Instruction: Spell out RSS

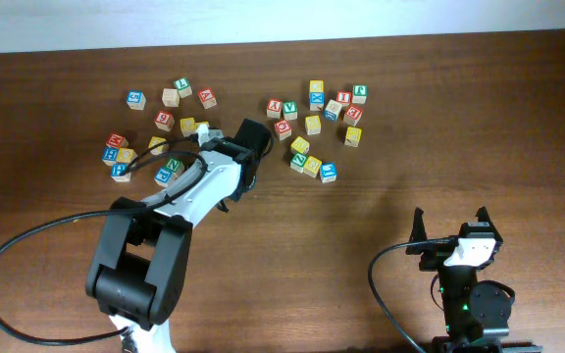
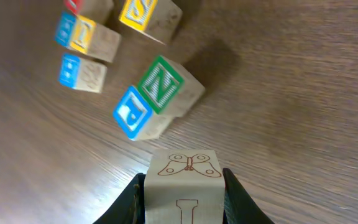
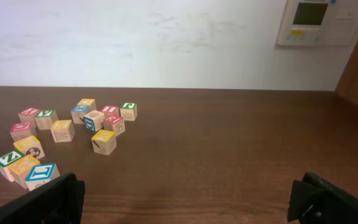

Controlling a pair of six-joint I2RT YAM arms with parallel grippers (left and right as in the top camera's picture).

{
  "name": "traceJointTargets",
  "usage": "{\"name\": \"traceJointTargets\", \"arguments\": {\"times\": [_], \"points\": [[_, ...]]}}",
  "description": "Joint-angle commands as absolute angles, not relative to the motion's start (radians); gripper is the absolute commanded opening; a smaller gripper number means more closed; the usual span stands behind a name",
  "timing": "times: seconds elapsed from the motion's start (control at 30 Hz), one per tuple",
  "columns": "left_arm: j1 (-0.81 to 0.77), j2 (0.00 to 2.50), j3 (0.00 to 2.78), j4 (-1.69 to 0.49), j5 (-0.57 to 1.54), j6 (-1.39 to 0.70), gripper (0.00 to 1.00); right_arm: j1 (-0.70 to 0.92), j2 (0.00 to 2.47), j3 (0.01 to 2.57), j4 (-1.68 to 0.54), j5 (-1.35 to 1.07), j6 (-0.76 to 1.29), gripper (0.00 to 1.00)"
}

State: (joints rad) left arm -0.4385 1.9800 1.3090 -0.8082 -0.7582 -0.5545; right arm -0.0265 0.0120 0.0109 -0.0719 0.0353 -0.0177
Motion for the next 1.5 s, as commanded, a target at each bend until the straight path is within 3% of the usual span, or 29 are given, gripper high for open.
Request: {"name": "traceJointTargets", "arguments": {"times": [0.0,0.23,0.47,0.73,1.03,1.17,1.47], "points": [[-0.439,2.014,1.31,-0.824,-0.826,-0.476,0.25,-0.033,0.004,0.006,-0.08,0.034,-0.007,0.98],[-0.447,2.112,1.31,-0.831,-0.752,-0.439,0.25,-0.033,0.004,0.006,-0.08,0.034,-0.007,0.98],[-0.504,2.126,1.31,-0.816,-0.743,-0.439,0.37,-0.033,0.004,0.006,-0.08,0.034,-0.007,0.98],[-0.549,2.125,1.322,-0.81,-0.709,-0.44,0.36,-0.033,0.004,0.006,-0.08,0.034,-0.007,0.98],[-0.532,2.032,1.53,-0.937,-0.553,-0.508,0.42,-0.033,0.004,0.006,-0.08,0.034,-0.007,0.98],[-0.474,1.9,1.626,-0.971,-0.411,-0.507,0.47,-0.033,0.004,0.006,-0.08,0.034,-0.007,0.98],[-0.252,1.838,1.546,-1.086,-0.164,-0.319,0.73,-0.033,0.004,0.006,-0.08,0.034,-0.007,0.98]]}}
